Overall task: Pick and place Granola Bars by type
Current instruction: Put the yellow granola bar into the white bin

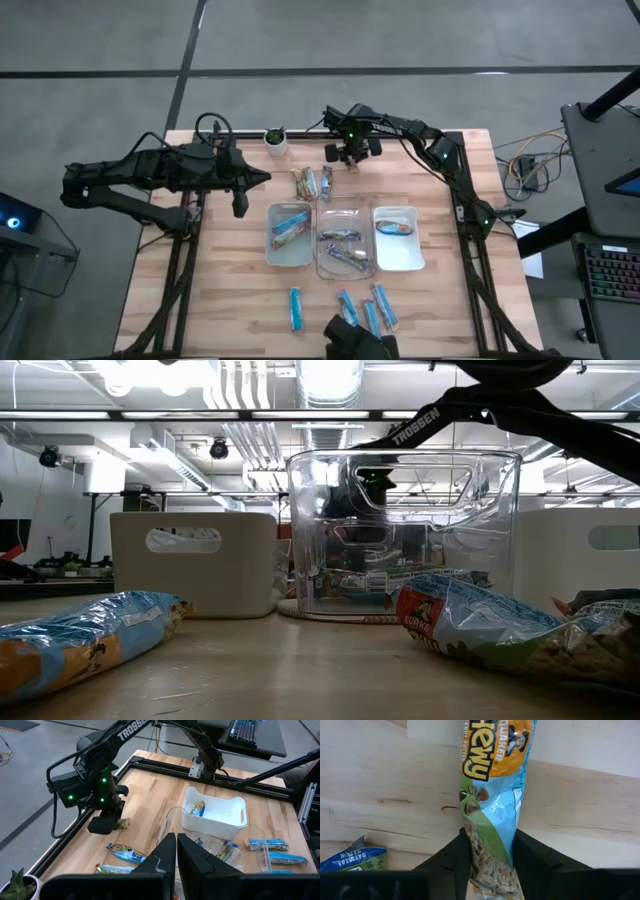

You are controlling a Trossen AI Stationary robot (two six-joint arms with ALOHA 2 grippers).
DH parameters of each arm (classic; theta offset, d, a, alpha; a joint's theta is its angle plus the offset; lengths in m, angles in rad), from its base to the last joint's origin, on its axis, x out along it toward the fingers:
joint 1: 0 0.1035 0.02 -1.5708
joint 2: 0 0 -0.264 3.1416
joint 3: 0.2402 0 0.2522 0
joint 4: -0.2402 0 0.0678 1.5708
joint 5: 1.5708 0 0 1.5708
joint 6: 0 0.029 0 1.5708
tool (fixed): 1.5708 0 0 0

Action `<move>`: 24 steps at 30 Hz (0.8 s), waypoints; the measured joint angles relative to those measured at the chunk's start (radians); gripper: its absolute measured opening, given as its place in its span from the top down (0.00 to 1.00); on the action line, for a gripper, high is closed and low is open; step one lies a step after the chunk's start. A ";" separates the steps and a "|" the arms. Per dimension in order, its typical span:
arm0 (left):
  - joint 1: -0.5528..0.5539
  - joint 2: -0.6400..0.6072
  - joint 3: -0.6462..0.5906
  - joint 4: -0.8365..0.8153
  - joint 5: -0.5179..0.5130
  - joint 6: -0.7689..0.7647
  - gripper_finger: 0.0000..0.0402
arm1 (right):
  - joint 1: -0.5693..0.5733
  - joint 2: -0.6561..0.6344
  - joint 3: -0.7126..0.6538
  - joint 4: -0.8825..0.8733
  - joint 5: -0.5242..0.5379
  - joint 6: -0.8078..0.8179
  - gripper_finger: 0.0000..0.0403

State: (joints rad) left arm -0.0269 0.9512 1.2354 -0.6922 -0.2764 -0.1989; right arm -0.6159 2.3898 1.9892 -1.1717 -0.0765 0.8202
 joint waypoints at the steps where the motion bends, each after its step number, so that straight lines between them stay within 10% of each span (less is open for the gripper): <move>1: 0.000 0.000 0.000 0.000 0.000 0.000 1.00 | 0.000 0.000 0.000 0.000 0.000 -0.006 0.72; 24: 0.000 -0.002 0.000 0.000 0.001 0.009 1.00 | 0.045 -0.206 0.000 -0.034 -0.003 -0.100 0.87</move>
State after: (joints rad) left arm -0.0269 0.9492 1.2354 -0.6921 -0.2757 -0.1895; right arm -0.5709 2.1838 1.9892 -1.2058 -0.0795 0.7203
